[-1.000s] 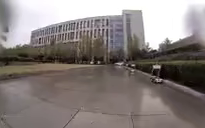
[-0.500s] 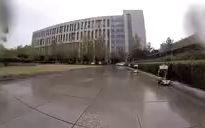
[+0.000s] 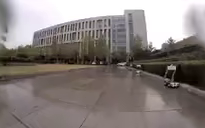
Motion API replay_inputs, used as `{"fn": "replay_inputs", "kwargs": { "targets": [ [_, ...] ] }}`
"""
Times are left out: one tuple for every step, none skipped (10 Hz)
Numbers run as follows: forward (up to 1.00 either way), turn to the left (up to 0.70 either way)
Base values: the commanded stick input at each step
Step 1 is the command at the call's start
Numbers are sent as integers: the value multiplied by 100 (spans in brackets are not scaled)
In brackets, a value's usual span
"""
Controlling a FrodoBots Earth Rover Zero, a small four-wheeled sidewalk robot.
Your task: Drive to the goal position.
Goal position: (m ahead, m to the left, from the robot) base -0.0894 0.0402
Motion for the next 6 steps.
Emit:
{"fn": "replay_inputs", "kwargs": {
  "targets": [
    [70, 0],
    [70, 0],
    [70, 0],
    [70, 0],
    [70, 0],
    [70, 0]
  ]
}}
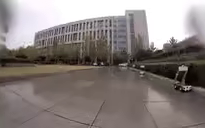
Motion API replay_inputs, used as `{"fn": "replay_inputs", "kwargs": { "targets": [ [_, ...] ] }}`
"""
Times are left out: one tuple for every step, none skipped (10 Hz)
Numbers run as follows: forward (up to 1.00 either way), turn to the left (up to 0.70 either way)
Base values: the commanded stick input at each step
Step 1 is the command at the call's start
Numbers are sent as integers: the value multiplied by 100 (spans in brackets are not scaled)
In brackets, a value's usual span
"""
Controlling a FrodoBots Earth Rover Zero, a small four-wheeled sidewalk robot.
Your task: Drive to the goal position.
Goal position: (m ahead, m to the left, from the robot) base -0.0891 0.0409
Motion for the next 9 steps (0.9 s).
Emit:
{"fn": "replay_inputs", "kwargs": {
  "targets": [
    [70, 0],
    [70, 0],
    [70, 0],
    [70, 0],
    [70, 0],
    [70, 0],
    [70, 0],
    [70, 0],
    [70, 0]
  ]
}}
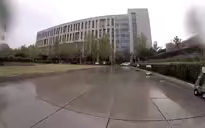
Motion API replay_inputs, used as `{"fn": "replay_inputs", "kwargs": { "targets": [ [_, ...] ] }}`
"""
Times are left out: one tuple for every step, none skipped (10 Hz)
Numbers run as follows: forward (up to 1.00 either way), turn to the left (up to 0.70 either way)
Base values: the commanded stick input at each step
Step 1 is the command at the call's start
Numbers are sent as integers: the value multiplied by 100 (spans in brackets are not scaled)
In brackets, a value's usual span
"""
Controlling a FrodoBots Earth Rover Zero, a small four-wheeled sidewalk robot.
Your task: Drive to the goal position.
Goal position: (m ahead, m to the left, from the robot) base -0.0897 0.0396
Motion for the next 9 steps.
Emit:
{"fn": "replay_inputs", "kwargs": {
  "targets": [
    [70, 0],
    [70, 0],
    [70, -4],
    [70, -27],
    [70, -27],
    [70, -27],
    [70, -27],
    [70, -27],
    [70, -27]
  ]
}}
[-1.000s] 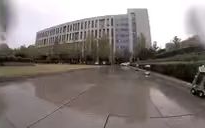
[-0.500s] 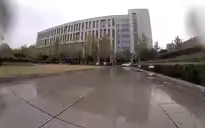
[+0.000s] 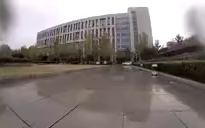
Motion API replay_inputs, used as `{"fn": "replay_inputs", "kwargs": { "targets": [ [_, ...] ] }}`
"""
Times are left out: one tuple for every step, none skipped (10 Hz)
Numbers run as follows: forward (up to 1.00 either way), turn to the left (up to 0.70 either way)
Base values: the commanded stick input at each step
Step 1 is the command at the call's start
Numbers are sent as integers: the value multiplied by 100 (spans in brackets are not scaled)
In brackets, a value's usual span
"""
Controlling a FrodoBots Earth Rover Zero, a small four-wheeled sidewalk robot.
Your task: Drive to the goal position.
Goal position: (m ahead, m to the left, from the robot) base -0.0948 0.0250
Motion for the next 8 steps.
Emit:
{"fn": "replay_inputs", "kwargs": {
  "targets": [
    [70, -3],
    [70, 0],
    [70, 0],
    [70, 0],
    [70, 0],
    [70, 0],
    [70, 0],
    [70, 0]
  ]
}}
